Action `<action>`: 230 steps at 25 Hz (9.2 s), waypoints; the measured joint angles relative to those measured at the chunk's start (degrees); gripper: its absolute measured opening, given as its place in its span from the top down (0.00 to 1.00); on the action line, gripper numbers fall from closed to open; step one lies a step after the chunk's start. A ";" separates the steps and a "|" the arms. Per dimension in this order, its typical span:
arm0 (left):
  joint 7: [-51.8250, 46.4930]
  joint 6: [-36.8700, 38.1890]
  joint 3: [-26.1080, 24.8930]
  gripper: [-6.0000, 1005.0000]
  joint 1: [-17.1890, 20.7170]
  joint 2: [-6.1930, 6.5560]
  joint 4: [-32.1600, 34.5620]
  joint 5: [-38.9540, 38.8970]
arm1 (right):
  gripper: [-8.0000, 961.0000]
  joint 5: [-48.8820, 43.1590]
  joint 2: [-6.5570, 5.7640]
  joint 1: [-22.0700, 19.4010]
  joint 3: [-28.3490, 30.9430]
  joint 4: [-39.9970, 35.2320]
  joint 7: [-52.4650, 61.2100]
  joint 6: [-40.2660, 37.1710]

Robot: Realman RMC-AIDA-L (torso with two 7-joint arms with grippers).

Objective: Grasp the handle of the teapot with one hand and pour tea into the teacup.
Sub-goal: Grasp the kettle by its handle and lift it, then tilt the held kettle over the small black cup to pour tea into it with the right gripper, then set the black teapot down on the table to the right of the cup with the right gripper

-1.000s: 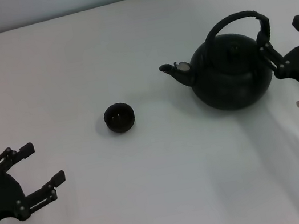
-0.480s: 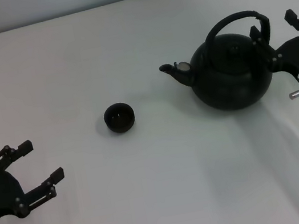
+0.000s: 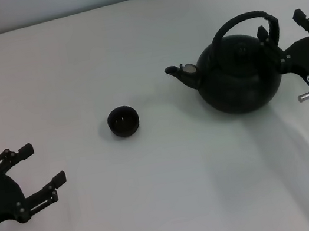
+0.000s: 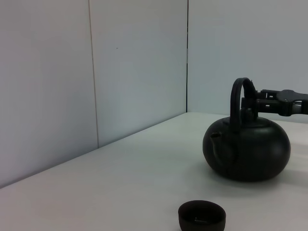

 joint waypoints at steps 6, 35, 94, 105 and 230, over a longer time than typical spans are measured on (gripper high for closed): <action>0.00 0.00 0.00 0.14 0.00 0.00 -0.10 0.00 | 0.20 0.00 0.08 -0.36 0.00 0.29 0.61 0.00; 0.01 0.48 -0.18 0.14 0.26 -0.01 -0.18 -0.79 | 0.91 -0.20 -0.08 0.04 0.14 0.51 3.47 -2.67; 0.71 0.66 -0.18 0.14 -0.36 -0.44 -0.97 -1.47 | 0.88 -21.11 -0.44 22.76 -9.76 -24.14 23.57 6.83; 0.71 0.45 -0.18 0.14 -0.75 -0.43 -0.96 -1.49 | 0.88 -21.10 -0.43 22.89 -11.44 -24.16 18.96 6.60; 0.89 1.38 -0.17 0.14 -0.69 -0.44 -1.76 -2.93 | 0.82 -3.18 -0.10 6.24 -10.55 -16.75 24.50 3.56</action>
